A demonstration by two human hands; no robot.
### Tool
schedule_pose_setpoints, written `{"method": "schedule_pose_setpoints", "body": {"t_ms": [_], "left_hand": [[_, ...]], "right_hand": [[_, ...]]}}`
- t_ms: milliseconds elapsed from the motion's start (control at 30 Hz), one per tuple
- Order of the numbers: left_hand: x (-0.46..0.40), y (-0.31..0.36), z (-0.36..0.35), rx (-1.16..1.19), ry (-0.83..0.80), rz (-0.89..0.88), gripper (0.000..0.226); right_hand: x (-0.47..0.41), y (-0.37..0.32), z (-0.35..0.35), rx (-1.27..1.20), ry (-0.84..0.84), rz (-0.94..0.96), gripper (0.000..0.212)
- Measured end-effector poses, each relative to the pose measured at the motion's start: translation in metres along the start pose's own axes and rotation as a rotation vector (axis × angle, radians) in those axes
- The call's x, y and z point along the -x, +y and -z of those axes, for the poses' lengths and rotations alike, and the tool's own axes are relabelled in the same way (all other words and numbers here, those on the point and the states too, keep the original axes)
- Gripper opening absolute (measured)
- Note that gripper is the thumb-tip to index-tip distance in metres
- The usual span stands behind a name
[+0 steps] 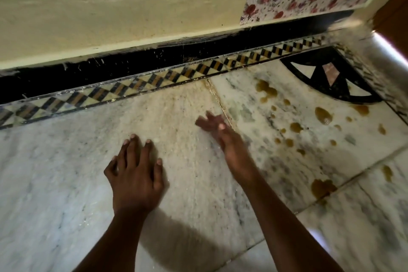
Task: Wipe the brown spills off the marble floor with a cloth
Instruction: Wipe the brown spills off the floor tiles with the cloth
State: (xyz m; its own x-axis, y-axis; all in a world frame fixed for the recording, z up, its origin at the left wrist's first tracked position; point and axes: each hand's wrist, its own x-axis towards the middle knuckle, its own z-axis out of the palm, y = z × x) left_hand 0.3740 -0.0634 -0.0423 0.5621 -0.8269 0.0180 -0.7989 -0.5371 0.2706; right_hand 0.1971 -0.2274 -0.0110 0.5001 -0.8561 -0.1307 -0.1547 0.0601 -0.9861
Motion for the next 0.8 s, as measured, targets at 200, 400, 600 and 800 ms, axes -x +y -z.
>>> {"method": "schedule_pose_setpoints", "body": {"t_ms": [200,400,600,800], "left_hand": [[-0.001,0.002,0.000,-0.013,0.011,0.009,0.065],[-0.001,0.001,-0.003,-0.030,0.033,0.011,0.063],[0.000,-0.001,-0.004,-0.026,0.019,0.011,0.064],[-0.001,-0.001,-0.007,0.000,0.005,0.022,0.064]], "right_hand": [[-0.023,-0.052,0.046,-0.591,0.175,-0.352,0.066],[-0.008,-0.026,0.085,0.667,0.715,0.007,0.035],[-0.048,0.033,0.026,1.158,0.172,-0.126,0.072],[-0.134,0.014,-0.011,1.222,0.064,-0.181,0.070]]}}
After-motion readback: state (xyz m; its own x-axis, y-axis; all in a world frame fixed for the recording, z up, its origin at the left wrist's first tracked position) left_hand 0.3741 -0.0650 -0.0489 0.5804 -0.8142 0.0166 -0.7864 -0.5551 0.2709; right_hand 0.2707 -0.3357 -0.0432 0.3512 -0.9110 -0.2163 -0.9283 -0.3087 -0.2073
